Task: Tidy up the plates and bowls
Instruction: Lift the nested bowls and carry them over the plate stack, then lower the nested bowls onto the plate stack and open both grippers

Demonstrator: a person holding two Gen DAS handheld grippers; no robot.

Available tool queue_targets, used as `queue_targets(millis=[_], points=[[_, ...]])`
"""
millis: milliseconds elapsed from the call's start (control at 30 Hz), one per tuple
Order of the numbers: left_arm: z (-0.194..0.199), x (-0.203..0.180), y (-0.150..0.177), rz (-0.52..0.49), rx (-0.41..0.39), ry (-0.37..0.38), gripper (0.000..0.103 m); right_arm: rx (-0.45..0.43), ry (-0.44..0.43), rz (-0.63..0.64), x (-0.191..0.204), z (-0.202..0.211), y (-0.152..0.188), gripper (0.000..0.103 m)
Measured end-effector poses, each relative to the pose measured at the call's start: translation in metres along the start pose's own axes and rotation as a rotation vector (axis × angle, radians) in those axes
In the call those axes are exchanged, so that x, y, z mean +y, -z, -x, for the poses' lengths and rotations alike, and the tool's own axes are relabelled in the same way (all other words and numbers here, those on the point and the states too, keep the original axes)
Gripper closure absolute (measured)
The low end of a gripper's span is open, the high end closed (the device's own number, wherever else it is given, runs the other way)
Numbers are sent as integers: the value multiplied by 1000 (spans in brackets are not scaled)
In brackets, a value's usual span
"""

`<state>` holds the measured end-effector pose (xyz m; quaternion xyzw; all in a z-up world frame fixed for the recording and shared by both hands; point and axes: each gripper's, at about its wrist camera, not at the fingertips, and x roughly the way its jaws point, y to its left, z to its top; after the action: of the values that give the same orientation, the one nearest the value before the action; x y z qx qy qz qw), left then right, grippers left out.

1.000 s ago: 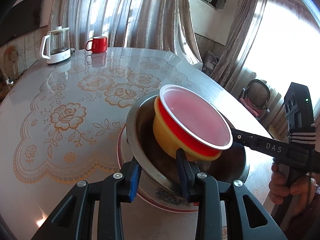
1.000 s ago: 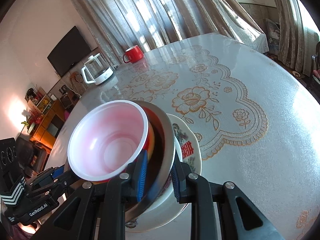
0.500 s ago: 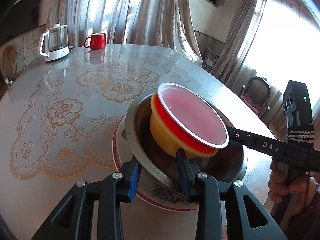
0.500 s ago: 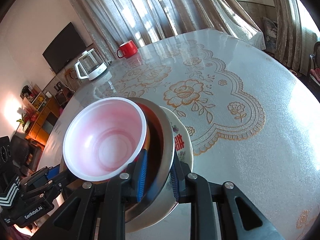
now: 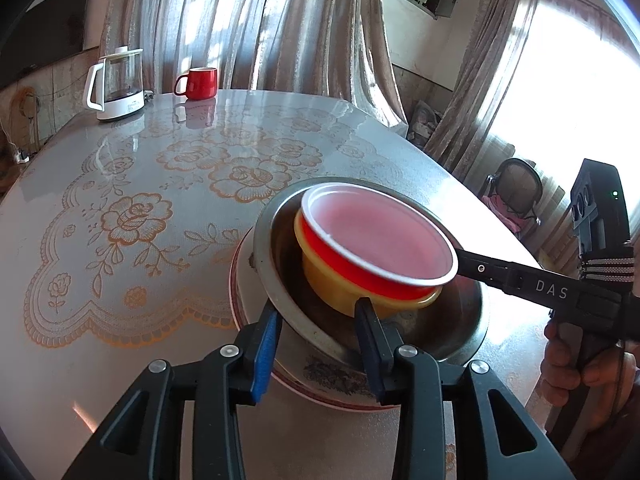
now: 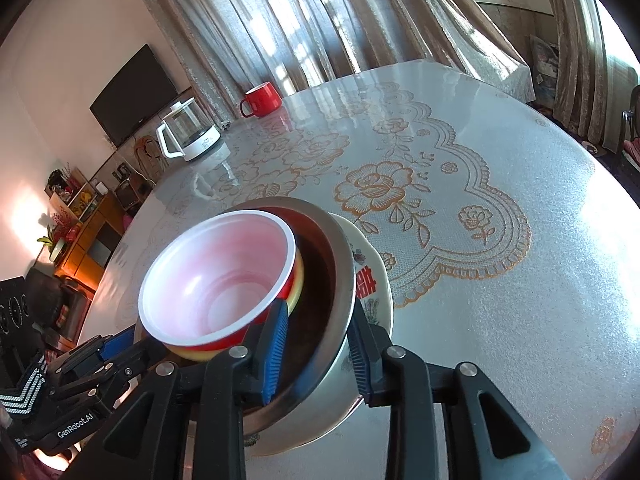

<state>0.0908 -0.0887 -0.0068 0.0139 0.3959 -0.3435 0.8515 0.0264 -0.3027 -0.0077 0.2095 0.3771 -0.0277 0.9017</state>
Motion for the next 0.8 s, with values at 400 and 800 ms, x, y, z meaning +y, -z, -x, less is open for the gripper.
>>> queue_targets(millis=[400,800], points=[[16,-5,6,-11,-33,-24,64,-16,1,5,2,15,2,71],[22,-6,13,9,-41,-15,64,-31,55,55,8,22,10,85]])
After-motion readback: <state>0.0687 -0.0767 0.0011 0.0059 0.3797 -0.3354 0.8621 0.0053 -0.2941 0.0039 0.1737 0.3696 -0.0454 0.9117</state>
